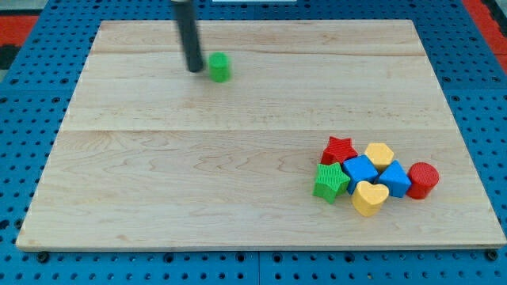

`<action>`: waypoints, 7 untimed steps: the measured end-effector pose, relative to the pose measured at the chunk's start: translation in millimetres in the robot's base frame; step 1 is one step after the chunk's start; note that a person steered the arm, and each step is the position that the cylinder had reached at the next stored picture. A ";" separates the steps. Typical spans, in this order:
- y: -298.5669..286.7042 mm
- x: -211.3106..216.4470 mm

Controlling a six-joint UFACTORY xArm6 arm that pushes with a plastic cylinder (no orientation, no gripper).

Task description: Place the blue triangle diagonally to the yellow hexagon

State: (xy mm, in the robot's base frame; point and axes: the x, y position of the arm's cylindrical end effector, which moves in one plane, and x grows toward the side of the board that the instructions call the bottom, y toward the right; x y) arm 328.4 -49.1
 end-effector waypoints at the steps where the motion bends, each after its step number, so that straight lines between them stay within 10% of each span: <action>1: 48.7 15.0; 3: 39.3 -26.0; 5: 138.1 64.9; 6: 127.3 -7.1; 7: 180.2 18.3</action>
State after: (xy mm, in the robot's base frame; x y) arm 346.6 131.1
